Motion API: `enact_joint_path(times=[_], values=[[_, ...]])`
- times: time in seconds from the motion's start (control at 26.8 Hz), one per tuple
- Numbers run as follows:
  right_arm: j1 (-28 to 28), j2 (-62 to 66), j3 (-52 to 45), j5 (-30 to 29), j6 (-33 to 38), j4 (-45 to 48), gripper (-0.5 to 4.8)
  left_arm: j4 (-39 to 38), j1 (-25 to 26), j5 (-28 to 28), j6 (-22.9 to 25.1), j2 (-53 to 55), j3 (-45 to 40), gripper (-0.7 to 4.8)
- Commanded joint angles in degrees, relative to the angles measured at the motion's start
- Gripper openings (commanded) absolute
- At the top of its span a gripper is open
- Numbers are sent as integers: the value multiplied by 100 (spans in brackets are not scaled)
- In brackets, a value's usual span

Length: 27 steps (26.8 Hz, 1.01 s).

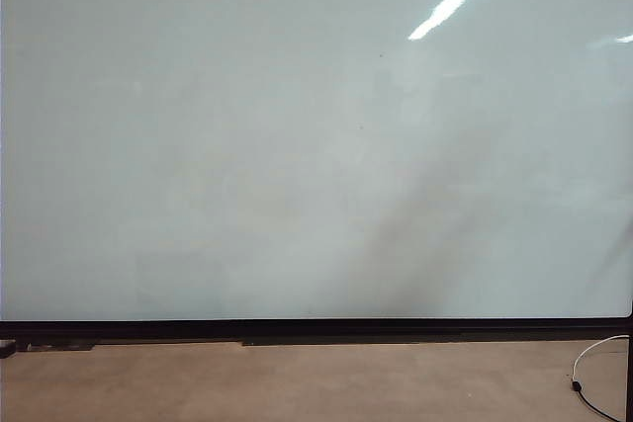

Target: Pick up the pen on the shelf to the right of the whiteboard and draw a rectangle.

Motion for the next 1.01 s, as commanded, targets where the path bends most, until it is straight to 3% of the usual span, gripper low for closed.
enact_joint_path(times=[0.04, 0.49, 0.71, 1.01], values=[[4, 2, 24, 9, 22, 55, -1, 37, 0, 2, 26, 2, 17, -5], [4, 2, 24, 2, 22, 87, -1, 37, 0, 0, 26, 2, 17, -5], [4, 2, 35, 7, 26, 675, -1, 37, 0, 0, 26, 2, 17, -5], [2, 4, 33, 63, 376, -120, -1, 37, 0, 0, 26, 2, 17, -4]])
